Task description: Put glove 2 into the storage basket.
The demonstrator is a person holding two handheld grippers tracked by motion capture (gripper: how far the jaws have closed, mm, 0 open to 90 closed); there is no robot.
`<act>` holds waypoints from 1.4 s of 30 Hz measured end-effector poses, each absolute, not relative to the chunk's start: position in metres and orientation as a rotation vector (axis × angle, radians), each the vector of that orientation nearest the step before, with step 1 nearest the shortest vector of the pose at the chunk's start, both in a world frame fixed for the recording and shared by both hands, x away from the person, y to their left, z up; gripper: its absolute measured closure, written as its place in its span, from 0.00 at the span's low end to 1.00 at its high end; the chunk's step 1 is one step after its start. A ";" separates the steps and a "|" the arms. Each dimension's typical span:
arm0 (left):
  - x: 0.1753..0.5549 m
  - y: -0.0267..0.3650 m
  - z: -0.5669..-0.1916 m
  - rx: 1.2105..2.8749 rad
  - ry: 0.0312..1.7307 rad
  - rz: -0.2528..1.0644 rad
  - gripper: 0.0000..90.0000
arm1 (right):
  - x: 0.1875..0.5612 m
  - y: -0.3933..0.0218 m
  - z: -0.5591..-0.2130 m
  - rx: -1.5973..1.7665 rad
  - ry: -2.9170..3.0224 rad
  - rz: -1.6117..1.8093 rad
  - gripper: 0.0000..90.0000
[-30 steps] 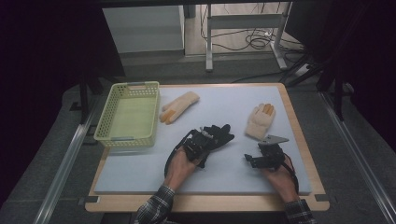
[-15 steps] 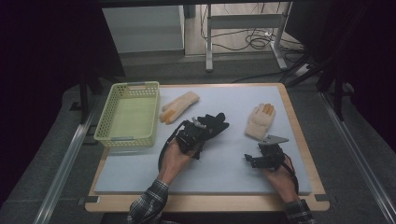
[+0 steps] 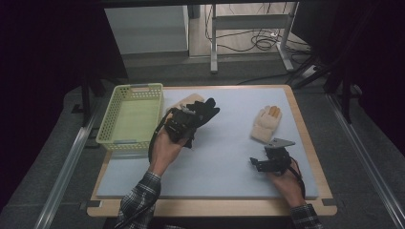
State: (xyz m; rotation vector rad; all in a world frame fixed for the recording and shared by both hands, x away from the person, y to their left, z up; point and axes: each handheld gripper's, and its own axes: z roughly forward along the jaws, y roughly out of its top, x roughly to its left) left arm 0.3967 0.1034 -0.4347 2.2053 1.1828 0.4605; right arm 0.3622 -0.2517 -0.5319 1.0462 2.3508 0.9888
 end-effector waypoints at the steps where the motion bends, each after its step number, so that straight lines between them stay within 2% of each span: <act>1: 0.398 0.109 -0.431 2.197 1.193 0.466 0.77 | 0.362 -0.252 -0.532 1.046 2.351 0.989 0.23; 10: 0.409 0.151 -0.409 2.150 1.299 0.535 0.76 | 0.362 -0.252 -0.532 1.044 2.350 0.988 0.23; 20: 0.417 0.205 -0.408 2.091 1.434 0.589 0.76 | 0.362 -0.252 -0.532 1.044 2.348 0.991 0.23; 32: 0.428 0.268 -0.420 2.007 1.576 0.633 0.76 | 0.363 -0.252 -0.532 1.046 2.348 0.988 0.22; 42: 0.442 0.317 -0.448 1.953 1.690 0.594 0.75 | 0.363 -0.252 -0.532 1.048 2.349 0.990 0.22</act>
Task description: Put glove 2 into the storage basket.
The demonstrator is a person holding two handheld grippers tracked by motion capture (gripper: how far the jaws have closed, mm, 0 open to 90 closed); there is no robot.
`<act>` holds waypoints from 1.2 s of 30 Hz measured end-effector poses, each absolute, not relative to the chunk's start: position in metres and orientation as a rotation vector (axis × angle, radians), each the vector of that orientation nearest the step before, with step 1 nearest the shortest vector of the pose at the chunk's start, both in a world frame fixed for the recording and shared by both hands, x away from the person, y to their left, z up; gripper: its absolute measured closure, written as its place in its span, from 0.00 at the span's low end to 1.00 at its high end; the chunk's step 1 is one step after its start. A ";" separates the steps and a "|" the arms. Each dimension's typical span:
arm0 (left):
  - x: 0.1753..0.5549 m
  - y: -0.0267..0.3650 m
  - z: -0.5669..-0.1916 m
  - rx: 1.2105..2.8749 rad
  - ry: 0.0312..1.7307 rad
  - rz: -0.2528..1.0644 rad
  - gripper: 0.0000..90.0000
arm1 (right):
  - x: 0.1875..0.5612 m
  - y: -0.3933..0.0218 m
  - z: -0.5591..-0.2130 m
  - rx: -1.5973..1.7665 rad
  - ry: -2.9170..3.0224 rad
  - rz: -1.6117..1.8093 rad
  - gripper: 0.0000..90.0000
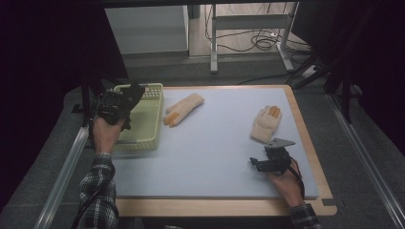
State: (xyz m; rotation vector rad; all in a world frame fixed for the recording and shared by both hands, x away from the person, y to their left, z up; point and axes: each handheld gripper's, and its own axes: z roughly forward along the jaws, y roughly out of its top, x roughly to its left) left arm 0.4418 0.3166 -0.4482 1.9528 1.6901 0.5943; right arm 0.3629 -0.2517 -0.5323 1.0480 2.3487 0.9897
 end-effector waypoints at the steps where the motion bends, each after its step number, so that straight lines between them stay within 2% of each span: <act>1: 0.443 0.319 -0.451 1.959 1.687 0.590 0.74 | 0.363 -0.252 -0.532 1.048 2.349 0.990 0.22; 15: 0.470 0.336 -0.482 1.969 1.783 0.547 0.71 | 0.363 -0.252 -0.532 1.048 2.349 0.990 0.22; 21: 0.481 0.337 -0.489 2.023 1.825 0.515 0.64 | 0.363 -0.252 -0.532 1.048 2.349 0.990 0.22; 23: 0.484 0.338 -0.493 2.026 1.832 0.497 0.56 | 0.363 -0.252 -0.532 1.048 2.349 0.990 0.22; 27: 0.487 0.339 -0.498 2.020 1.855 0.489 0.33 | 0.363 -0.252 -0.532 1.048 2.349 0.991 0.22; 30: 0.485 0.338 -0.496 2.015 1.846 0.503 0.21 | 0.363 -0.252 -0.532 1.048 2.349 0.991 0.22; 36: 0.477 0.337 -0.485 1.991 1.807 0.522 0.09 | 0.363 -0.252 -0.532 1.048 2.349 0.990 0.22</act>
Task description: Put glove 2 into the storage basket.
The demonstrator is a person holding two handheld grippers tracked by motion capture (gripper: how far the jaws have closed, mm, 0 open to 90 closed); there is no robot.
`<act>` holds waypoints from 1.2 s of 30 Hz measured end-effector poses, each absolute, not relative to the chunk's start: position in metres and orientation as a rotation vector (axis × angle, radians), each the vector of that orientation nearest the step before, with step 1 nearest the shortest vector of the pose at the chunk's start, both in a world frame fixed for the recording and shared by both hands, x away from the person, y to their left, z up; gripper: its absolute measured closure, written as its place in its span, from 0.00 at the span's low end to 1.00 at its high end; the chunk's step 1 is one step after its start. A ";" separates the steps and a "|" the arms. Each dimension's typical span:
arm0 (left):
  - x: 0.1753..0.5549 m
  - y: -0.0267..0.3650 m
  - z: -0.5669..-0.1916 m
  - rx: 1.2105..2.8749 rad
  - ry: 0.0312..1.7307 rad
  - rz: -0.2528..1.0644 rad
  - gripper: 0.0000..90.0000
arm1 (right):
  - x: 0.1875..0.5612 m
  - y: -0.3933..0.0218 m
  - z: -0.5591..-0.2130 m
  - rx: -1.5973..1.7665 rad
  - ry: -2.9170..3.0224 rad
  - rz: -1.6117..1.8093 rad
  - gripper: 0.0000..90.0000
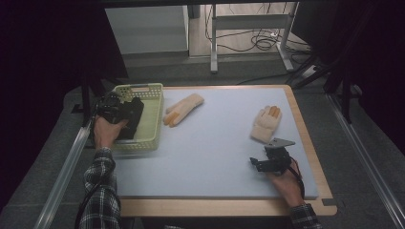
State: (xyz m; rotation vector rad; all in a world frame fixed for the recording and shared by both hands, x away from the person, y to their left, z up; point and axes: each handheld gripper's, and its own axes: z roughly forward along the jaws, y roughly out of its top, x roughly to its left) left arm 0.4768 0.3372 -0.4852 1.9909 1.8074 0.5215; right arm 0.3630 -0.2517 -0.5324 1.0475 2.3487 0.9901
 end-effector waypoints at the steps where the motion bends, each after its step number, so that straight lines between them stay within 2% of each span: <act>1: 0.475 0.337 -0.484 1.985 1.800 0.521 0.09 | 0.363 -0.252 -0.532 1.048 2.349 0.991 0.22; 15: 0.440 0.336 -0.468 1.830 1.618 0.448 0.06 | 0.363 -0.252 -0.532 1.048 2.349 0.990 0.22; 26: 0.408 0.307 -0.450 1.918 1.421 0.472 0.01 | 0.363 -0.252 -0.532 1.050 2.350 0.987 0.22; 36: 0.382 0.274 -0.442 1.939 1.269 0.499 0.00 | 0.363 -0.252 -0.532 1.050 2.350 0.986 0.22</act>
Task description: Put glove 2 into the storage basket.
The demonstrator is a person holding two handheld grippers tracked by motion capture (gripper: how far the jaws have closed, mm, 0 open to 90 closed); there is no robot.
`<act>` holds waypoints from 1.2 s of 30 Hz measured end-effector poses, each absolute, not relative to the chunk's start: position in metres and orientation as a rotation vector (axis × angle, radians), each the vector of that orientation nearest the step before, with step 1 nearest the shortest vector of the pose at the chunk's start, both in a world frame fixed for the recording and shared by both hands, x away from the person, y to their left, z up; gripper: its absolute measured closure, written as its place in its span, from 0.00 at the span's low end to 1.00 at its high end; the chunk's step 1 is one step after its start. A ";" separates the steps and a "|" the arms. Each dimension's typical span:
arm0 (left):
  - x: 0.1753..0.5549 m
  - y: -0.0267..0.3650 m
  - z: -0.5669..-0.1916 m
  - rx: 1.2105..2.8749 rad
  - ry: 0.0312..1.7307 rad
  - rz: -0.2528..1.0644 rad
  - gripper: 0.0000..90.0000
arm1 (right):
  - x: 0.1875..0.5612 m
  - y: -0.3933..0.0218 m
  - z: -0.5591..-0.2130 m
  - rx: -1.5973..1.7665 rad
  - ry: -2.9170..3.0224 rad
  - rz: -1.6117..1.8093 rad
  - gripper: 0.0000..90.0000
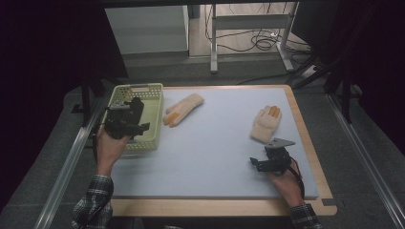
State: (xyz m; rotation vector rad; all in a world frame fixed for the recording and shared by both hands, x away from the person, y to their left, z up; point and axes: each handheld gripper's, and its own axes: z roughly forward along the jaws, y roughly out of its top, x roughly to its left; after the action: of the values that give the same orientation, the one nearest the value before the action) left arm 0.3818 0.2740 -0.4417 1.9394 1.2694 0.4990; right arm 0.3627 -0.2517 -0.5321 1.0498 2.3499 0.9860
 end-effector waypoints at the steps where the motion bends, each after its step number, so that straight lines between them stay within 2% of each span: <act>1: 0.379 0.269 -0.440 1.944 1.252 0.497 0.00 | 0.363 -0.252 -0.532 1.050 2.350 0.988 0.22; 16: 0.349 0.214 -0.438 1.983 1.031 0.454 0.00 | 0.363 -0.252 -0.532 1.049 2.350 0.985 0.22; 24: 0.327 0.183 -0.452 2.009 0.933 0.448 0.00 | 0.363 -0.252 -0.532 1.049 2.350 0.985 0.22; 29: 0.315 0.169 -0.463 2.053 0.906 0.471 0.00 | 0.363 -0.252 -0.532 1.049 2.350 0.985 0.22; 36: 0.300 0.156 -0.487 2.081 0.886 0.437 0.00 | 0.363 -0.251 -0.532 1.049 2.350 0.984 0.22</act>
State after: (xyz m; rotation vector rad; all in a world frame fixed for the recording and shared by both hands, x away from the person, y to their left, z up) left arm 0.3002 0.1564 -0.4868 2.0808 0.8857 0.4374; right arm 0.3626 -0.2515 -0.5321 1.0490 2.3504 0.9842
